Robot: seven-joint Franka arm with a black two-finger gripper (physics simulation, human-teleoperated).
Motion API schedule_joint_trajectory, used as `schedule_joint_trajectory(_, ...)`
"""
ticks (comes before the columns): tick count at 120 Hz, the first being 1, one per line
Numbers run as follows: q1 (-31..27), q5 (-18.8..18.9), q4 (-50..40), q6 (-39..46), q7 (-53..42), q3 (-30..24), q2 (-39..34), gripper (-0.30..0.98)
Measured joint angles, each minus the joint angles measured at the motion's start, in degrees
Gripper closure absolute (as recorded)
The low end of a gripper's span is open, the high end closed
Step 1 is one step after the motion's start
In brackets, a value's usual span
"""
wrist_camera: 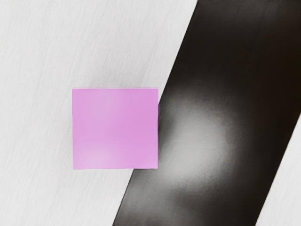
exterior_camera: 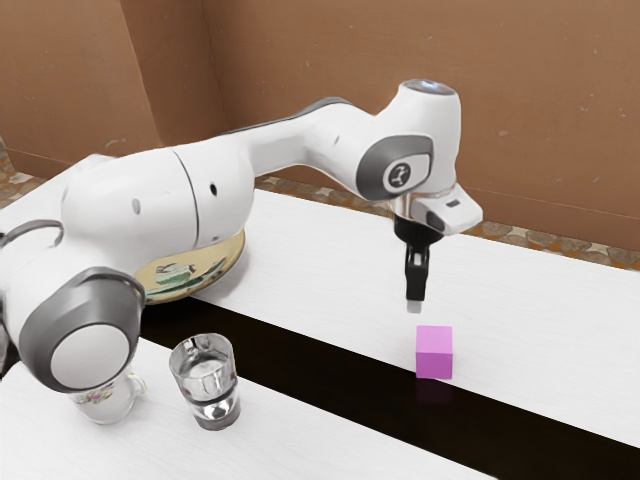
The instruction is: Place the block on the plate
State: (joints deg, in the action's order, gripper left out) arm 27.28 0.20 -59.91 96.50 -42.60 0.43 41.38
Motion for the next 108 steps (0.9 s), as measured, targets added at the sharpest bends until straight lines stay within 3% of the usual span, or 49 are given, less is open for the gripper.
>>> schedule_joint_trajectory(17,2.00,-0.24,4.46,-0.25,-0.41,0.90,4.46,0.00)
schedule_joint_trajectory(53,2.63,-0.76,4.94,0.62,-0.53,0.91,9.17,0.00)
schedule_joint_trajectory(108,2.35,-1.99,3.05,2.77,-0.22,1.06,9.47,0.00)
